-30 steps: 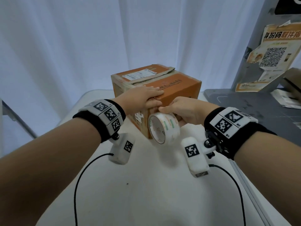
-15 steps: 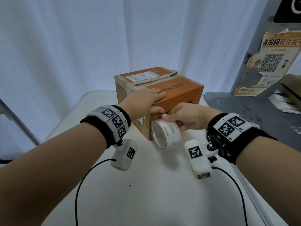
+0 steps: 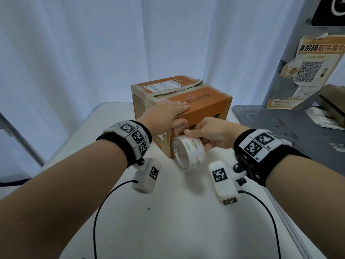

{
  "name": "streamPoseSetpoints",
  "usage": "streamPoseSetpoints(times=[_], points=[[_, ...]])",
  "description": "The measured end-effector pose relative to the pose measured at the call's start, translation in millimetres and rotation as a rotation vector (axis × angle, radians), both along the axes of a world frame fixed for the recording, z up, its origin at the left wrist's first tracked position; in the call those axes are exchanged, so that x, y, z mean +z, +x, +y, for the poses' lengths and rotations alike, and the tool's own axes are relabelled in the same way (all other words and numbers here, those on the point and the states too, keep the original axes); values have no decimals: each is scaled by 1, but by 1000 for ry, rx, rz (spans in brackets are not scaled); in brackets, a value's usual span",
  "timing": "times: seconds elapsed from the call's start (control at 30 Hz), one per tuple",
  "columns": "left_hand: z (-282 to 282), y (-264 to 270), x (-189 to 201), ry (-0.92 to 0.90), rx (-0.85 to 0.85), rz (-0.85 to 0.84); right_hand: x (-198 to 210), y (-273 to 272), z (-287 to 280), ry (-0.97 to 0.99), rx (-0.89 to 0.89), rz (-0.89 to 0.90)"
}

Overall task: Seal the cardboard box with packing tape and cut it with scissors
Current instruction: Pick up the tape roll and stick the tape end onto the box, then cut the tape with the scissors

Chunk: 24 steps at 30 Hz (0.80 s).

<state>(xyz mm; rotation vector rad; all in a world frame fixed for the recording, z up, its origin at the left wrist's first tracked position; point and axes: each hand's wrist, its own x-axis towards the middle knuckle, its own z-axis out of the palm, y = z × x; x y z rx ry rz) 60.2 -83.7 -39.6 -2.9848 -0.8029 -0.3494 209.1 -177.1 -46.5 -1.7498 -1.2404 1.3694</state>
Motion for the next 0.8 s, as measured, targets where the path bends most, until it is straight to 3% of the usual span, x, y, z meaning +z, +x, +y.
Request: streamPoseSetpoints(times=[0.2,0.33,0.5,0.67,0.8], points=[[-7,2,6,1,18,44,1,-3,-7,57,-21,-95],[-9,2,8,54,26,116,11,16,-16,123,-42,-388],[-14,4,16,50,73,196,24,66,-35,227,-234,-672],[-32,27,23,72,21,-39,12,106,-53,138,-239,-1001],[-56,53,3,93,-18,-50,-25,117,-63,22,-214,-1041]])
